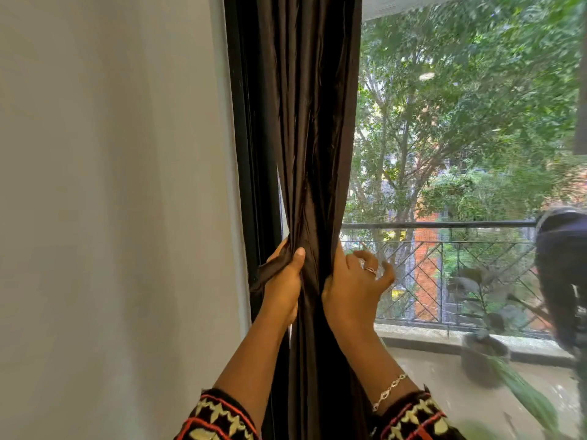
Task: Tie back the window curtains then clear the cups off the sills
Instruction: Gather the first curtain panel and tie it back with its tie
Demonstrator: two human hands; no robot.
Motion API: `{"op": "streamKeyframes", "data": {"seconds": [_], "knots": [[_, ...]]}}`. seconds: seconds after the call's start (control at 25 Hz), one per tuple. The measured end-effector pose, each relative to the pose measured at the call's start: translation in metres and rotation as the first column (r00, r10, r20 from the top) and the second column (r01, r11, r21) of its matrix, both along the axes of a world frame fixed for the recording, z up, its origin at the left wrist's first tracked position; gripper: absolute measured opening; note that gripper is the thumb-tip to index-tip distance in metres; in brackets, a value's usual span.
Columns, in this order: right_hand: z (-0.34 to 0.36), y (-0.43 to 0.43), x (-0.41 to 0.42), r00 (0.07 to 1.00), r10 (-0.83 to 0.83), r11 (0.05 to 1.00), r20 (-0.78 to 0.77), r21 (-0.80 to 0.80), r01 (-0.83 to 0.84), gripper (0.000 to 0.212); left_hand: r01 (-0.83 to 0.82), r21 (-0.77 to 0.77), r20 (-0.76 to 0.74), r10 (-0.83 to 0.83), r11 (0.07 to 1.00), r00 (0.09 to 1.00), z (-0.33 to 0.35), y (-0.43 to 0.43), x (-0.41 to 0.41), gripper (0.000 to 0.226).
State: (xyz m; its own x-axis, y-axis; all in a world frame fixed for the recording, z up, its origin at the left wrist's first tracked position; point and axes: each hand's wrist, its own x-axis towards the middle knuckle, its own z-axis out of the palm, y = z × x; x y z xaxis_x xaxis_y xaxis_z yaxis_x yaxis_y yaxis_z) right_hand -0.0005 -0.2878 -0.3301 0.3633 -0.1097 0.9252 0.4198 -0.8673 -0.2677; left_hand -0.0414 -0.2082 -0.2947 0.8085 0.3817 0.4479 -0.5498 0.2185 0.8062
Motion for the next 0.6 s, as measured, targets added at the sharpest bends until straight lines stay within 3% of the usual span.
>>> {"op": "streamKeyframes", "data": {"seconds": [0.16, 0.28, 0.4, 0.48, 0.56, 0.6], "knots": [[-0.007, 0.009, -0.008, 0.997, 0.068, 0.995, 0.018, -0.069, -0.067, 0.055, 0.050, 0.007, -0.051, -0.049, 0.999, 0.998, 0.000, -0.011, -0.002, 0.022], [-0.012, 0.009, -0.013, 0.965, 0.263, 0.963, -0.022, -0.056, -0.263, 0.051, 0.106, 0.063, -0.109, -0.099, 0.992, 0.989, 0.002, -0.016, -0.003, 0.031], [-0.021, 0.007, -0.012, 0.828, 0.554, 0.832, -0.084, 0.023, -0.554, 0.051, 0.071, 0.100, -0.193, -0.051, 0.992, 0.980, 0.004, -0.015, 0.002, 0.029], [-0.026, -0.002, -0.011, 0.673, 0.736, 0.677, -0.076, 0.107, -0.728, 0.050, 0.036, 0.082, -0.224, -0.017, 0.996, 0.974, 0.003, -0.010, 0.006, 0.032], [-0.026, -0.013, -0.012, 0.569, 0.821, 0.545, 0.054, 0.229, -0.807, 0.034, -0.003, 0.054, -0.227, 0.015, 0.999, 0.974, 0.001, -0.006, 0.009, 0.029], [-0.025, -0.018, -0.011, 0.593, 0.791, 0.541, 0.151, 0.280, -0.793, 0.026, -0.017, 0.048, -0.225, 0.027, 0.999, 0.974, 0.001, -0.004, 0.010, 0.023]]}}
